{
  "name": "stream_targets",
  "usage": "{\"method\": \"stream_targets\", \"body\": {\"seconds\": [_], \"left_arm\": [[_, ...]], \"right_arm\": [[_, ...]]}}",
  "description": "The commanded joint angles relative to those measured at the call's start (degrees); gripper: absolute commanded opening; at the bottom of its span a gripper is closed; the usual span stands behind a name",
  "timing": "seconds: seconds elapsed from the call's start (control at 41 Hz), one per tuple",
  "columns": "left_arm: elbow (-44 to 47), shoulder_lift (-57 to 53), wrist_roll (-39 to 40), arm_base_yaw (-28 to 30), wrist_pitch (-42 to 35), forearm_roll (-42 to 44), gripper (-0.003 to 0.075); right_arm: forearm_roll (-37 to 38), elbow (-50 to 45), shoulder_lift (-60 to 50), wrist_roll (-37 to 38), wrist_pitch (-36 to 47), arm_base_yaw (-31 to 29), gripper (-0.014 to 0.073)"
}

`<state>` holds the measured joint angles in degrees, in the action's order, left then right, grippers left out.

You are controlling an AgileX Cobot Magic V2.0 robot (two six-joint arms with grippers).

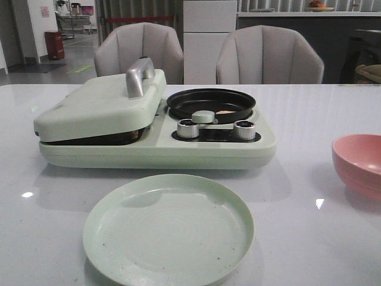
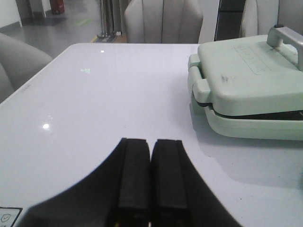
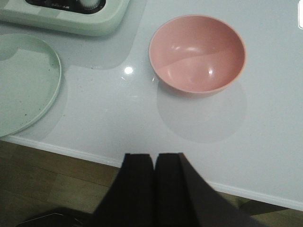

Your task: Make breakfast with bread and shrimp

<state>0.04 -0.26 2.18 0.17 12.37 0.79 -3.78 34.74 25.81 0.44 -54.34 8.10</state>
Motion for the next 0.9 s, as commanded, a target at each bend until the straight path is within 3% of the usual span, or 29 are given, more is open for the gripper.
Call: {"method": "stream_targets", "body": {"seconds": [0.0, 0.877], "left_arm": [[1.34, -0.99, 0.76, 0.02, -13.11, -0.11, 0.0102], [1.78, -0.99, 0.76, -1.84, -15.82, 1.42, 0.0101]], "right_arm": [[0.15, 1.5, 0.16, -0.05, 3.89, -0.05, 0.0043], [0.15, 1.5, 0.16, -0.05, 3.93, -0.05, 0.0043]]}}
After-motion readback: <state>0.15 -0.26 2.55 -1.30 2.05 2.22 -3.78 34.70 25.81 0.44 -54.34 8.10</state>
